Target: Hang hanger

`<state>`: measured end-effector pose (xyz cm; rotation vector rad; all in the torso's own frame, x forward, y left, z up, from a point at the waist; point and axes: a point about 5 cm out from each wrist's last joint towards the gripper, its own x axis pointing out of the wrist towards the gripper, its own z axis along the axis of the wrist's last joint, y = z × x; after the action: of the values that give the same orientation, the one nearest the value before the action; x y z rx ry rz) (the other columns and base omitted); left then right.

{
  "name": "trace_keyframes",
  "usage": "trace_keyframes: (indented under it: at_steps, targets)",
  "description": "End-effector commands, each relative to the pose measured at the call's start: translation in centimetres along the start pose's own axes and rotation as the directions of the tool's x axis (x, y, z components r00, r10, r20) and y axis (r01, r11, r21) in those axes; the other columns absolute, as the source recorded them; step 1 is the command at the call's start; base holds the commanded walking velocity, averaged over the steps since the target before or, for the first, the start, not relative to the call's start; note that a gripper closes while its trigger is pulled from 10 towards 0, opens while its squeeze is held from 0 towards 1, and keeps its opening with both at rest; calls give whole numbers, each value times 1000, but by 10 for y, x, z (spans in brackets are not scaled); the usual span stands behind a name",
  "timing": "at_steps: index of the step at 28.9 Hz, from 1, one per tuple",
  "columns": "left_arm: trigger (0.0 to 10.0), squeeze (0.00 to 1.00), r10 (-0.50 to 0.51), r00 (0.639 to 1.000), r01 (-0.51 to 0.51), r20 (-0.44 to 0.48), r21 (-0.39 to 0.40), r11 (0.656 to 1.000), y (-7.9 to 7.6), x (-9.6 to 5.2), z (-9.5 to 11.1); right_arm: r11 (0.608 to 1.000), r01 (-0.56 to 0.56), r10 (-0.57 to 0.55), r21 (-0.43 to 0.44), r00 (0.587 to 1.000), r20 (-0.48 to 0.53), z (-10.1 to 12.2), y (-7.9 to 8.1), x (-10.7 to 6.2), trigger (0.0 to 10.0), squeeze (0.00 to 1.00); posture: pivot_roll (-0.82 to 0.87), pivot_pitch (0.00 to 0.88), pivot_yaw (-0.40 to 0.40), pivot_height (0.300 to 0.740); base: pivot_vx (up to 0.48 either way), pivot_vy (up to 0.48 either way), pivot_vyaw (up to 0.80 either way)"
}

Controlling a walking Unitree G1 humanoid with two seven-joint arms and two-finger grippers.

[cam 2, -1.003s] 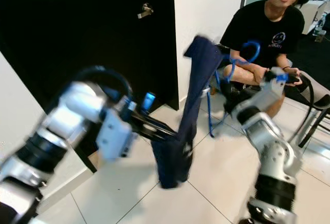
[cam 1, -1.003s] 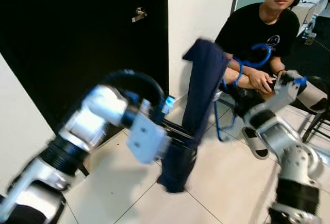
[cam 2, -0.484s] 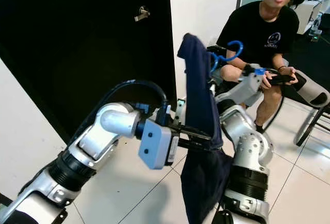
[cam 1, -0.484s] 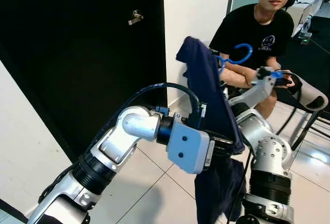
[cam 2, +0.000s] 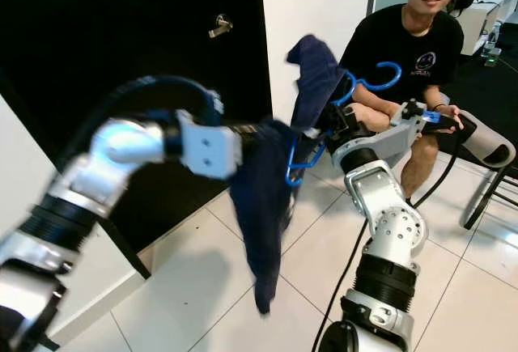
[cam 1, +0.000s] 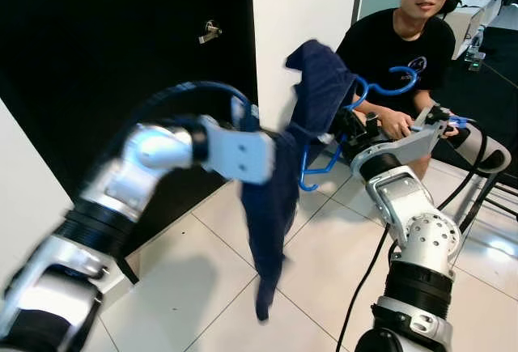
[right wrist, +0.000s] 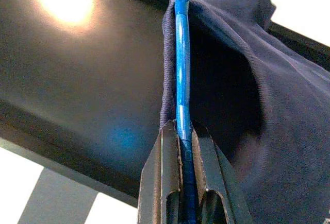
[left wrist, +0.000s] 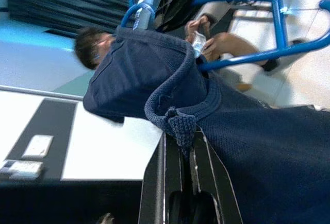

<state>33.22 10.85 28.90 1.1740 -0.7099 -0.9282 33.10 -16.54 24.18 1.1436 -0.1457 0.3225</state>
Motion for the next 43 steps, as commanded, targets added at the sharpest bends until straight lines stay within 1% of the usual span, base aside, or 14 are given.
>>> trace_keyframes:
  at_steps: [1, 4, 10, 16, 21, 23, 30, 32, 35, 36, 38, 40, 42, 43]
  targets:
    - [10000, 0, -1, 999, 3, -43, 51, 999, 11, -12, -6, 995, -92, 89, 39, 994, 58, 5, 16, 1, 10000, 0, -3, 6, 68, 740, 0, 0, 0]
    - [10000, 0, -10, 999, 12, -31, 62, 998, 13, -15, -4, 994, -97, 92, 51, 991, 101, 11, 18, 2, 10000, 0, 3, 7, 64, 740, 0, 0, 0]
    - [10000, 0, -26, 994, 22, 105, 44, 999, 3, -5, 21, 994, -73, 54, 86, 976, 209, 26, 16, 5, 10000, 0, 13, 13, 54, 740, 0, 0, 0]
    - [10000, 0, -21, 971, 23, 239, -4, 1000, -28, 14, 48, 989, -31, -11, 142, 959, 284, 34, 15, 15, 10000, 0, 21, 22, 53, 740, 0, 0, 0]
    - [10000, 0, -19, 955, 26, 296, -18, 1000, -42, 24, 61, 986, -29, -19, 164, 959, 283, 31, 16, 17, 10000, 0, 23, 29, 51, 740, 0, 0, 0]
    - [10000, 0, -15, 943, 24, 334, -25, 999, -52, 34, 70, 983, -23, -27, 180, 962, 272, 25, 18, 19, 10000, 0, 22, 31, 50, 740, 0, 0, 0]
    - [10000, 0, -12, 935, 25, 353, -30, 999, -57, 45, 79, 984, 32, -72, 178, 972, 226, 11, 15, 22, 10000, 0, 12, 31, 44, 740, 0, 0, 0]
    - [10000, 0, -4, 942, 12, 336, -22, 1000, -57, 49, 79, 986, 134, -145, 101, 983, 111, -9, 8, 24, 10000, 0, 1, 32, 44, 740, 0, 0, 0]
    - [10000, 0, 5, 947, 0, 321, -17, 1000, -55, 50, 77, 982, 181, -184, 48, 981, 57, -18, 4, 24, 10000, 0, 1, 32, 44, 740, 0, 0, 0]
    - [10000, 0, 13, 953, -11, 302, -9, 1000, -53, 52, 75, 972, 233, -233, -42, 972, -2, -28, -1, 23, 10000, 0, -4, 33, 40, 740, 0, 0, 0]
    - [10000, 0, 13, 953, -11, 302, -9, 1000, -53, 52, 75, 972, 233, -233, -42, 972, -2, -28, -1, 23, 10000, 0, -4, 33, 40, 740, 0, 0, 0]
    - [10000, 0, 35, 964, -35, 265, -3, 999, -48, 54, 71, 931, 310, -329, -195, 941, -74, -42, -12, 16, 10000, 0, -9, 36, 37, 740, 0, 0, 0]
    - [10000, 0, 35, 964, -35, 265, -3, 999, -48, 54, 71, 931, 310, -329, -195, 941, -74, -42, -12, 16, 10000, 0, -9, 36, 37, 740, 0, 0, 0]
    - [10000, 0, 39, 967, -39, 251, -5, 999, -48, 54, 71, 910, 328, -362, -253, 927, -100, -45, -15, 14, 10000, 0, -9, 37, 36, 740, 0, 0, 0]
